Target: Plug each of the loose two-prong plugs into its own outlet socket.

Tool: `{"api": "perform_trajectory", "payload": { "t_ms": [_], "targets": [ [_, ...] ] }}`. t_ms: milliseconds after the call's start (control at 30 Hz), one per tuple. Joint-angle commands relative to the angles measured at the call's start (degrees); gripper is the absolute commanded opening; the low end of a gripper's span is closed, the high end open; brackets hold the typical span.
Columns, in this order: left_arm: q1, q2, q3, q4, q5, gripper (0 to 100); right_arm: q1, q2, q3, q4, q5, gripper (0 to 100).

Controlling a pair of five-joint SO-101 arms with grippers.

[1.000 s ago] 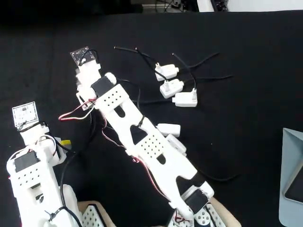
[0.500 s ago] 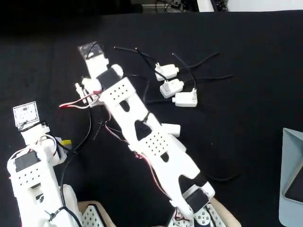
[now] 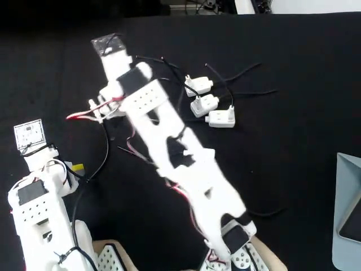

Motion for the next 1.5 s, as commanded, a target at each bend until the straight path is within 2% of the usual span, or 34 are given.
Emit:
{"api": "perform_trajectory", "payload": {
  "t_ms": [0,200,433,600,733,900,1100,1333,1467],
  "targets": [
    [0.66,-0.97,-0.31,-0.97,0.53,30,2.99,-16.22,13.41,2.20,-0.09,1.1],
    [0.57,-0.97,-0.31,-0.88,0.53,30,5.80,-36.18,36.79,1.14,-0.09,1.1],
    [0.57,-0.97,-0.31,-0.88,0.53,30,7.56,-56.84,63.52,-5.98,-0.09,1.1],
    [0.57,-0.97,-0.22,-0.88,0.53,30,7.56,-67.12,74.33,-5.19,3.87,1.1],
    [0.57,-0.97,-0.22,-0.79,0.53,30,7.56,-67.56,75.03,-0.70,7.12,1.2],
    [0.57,-0.97,-0.13,-0.79,0.53,30,7.56,-61.14,71.16,-3.52,14.24,1.8],
    [0.57,-0.97,0.31,-0.88,0.44,30,7.56,-52.53,62.02,-4.31,16.00,19.6],
    [0.57,-0.97,0.31,-0.88,0.44,30,7.65,-53.32,47.78,1.85,16.00,14.0],
    [0.57,-0.97,0.31,-0.88,0.44,30,10.20,-55.08,51.56,1.93,15.56,10.0]
  ]
}}
